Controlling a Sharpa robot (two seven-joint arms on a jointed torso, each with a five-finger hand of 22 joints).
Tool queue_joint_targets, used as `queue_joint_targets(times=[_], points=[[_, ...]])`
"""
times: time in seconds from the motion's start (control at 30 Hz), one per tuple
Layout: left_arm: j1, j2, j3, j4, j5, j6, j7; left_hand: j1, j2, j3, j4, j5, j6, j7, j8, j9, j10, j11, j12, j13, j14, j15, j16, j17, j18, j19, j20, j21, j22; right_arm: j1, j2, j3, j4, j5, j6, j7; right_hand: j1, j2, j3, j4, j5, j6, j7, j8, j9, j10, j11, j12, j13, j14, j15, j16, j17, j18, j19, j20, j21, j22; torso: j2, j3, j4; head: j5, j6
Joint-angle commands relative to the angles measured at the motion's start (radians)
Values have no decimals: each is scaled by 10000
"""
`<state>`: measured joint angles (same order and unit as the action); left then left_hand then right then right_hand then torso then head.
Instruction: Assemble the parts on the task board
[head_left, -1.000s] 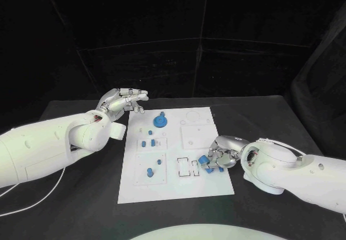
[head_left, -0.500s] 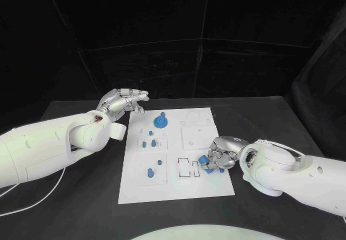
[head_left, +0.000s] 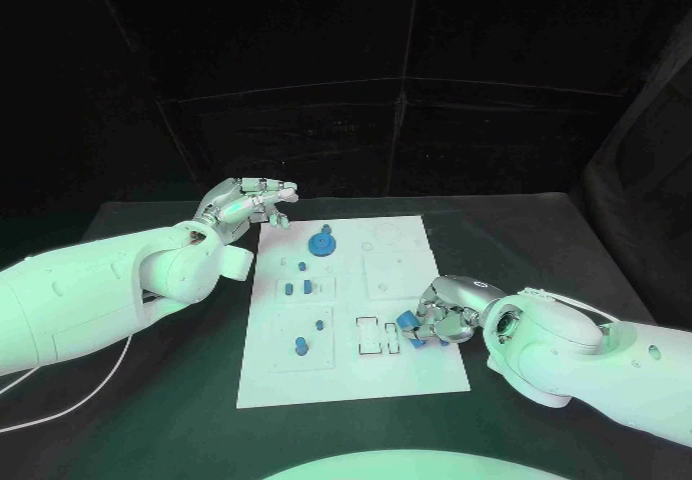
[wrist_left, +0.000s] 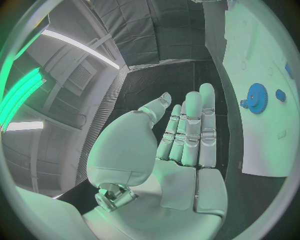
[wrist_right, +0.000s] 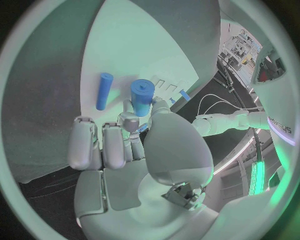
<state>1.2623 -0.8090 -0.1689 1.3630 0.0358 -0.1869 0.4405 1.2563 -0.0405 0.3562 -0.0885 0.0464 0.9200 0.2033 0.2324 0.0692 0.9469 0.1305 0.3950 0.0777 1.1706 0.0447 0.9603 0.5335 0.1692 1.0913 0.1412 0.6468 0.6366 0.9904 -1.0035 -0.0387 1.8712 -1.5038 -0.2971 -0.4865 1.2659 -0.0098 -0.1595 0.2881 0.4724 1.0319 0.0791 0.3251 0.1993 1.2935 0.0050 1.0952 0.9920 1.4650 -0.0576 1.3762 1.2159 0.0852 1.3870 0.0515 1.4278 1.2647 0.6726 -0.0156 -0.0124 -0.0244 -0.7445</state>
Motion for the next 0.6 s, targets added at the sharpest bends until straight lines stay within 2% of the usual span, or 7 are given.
queue_joint_targets(times=[0.03,0.23,0.6], points=[[11,16,8,5,21,119,32,53,75,-49,11,27,-95,-4,52,1,-44,4,56,9,-63,6,12,-13,137,26,43,-49,-14,26,-55,12,182,387,-914,-21,34,111,-74,7,55,91,2,35,8,77,-30,-58,17,440,-65,58,19,-191,36,-17,44,12,2,-14,23,-8,-3],[10,24,8,-4,21,118,28,63,80,-48,5,27,-97,-4,56,2,-47,3,62,10,-65,5,14,-14,137,28,43,-51,-17,28,54,15,253,891,-956,46,-10,150,-99,27,84,133,-6,38,16,93,-37,-73,26,444,-71,66,38,-195,47,-23,53,31,5,-6,18,25,-2],[10,41,7,2,21,123,13,63,80,-48,5,27,-97,-4,56,2,-47,3,62,10,-65,5,14,-14,137,28,43,-51,-17,28,762,16,93,1863,-620,46,-120,222,-153,38,88,158,-11,19,25,102,-41,-119,23,441,-76,57,32,-194,45,-30,54,31,4,-23,25,122,-3]])
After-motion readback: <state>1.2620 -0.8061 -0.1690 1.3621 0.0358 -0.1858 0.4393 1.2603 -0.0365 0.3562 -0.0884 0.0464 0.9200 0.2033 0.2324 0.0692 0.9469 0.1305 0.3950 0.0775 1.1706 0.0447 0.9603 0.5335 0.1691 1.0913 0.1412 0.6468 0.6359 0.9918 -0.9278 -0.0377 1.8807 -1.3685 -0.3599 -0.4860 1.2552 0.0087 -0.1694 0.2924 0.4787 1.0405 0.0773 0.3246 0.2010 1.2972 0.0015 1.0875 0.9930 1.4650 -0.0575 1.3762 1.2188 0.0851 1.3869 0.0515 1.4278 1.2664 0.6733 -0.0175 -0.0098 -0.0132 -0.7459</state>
